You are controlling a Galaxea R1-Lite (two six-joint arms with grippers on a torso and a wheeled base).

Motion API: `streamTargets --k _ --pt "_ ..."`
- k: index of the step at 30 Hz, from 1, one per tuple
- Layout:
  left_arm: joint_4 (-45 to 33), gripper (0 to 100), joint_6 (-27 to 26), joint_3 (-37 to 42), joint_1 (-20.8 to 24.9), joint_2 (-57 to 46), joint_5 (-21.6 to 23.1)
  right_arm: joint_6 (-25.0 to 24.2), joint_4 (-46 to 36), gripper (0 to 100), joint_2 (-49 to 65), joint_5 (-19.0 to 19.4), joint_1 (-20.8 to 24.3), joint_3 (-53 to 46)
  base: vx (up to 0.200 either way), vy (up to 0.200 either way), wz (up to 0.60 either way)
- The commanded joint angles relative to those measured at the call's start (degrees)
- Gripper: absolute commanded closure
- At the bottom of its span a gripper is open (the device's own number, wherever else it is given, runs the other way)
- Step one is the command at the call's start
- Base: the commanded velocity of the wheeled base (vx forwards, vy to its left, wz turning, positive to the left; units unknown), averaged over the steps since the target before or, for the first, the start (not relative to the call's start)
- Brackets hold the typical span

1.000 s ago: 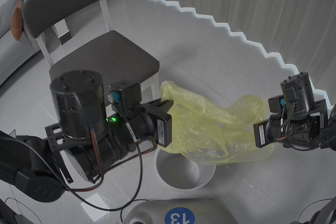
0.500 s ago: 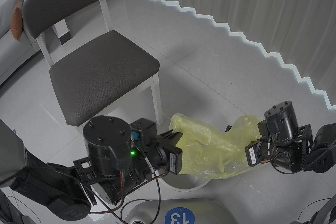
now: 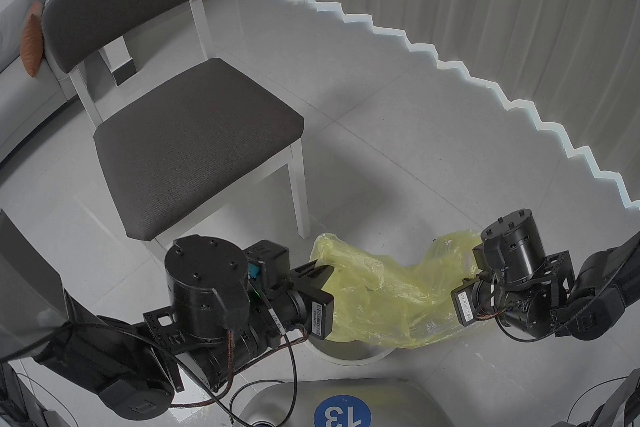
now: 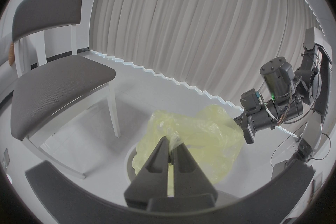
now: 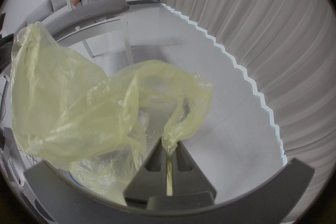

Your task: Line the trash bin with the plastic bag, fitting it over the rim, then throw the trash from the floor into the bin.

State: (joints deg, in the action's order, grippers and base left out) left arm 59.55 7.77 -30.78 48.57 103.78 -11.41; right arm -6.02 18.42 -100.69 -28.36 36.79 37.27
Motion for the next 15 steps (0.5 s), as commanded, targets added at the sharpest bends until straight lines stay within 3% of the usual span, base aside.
streamTargets --k 1,11,15 --pt "0.0 100 0.0 -0.1 -0.1 -1.4 0.6 0.0 0.1 100 -0.5 0.0 0.0 0.0 0.000 0.000 0.00" --pt "-0.2 100 0.0 0.0 -0.9 -3.3 3.9 0.0 0.1 100 0.0 0.0 0.0 0.0 0.000 0.000 0.00" --pt "-0.8 100 0.0 -0.4 -1.1 -4.7 4.5 -0.1 0.2 100 0.1 0.0 0.0 0.3 -0.200 0.000 0.00"
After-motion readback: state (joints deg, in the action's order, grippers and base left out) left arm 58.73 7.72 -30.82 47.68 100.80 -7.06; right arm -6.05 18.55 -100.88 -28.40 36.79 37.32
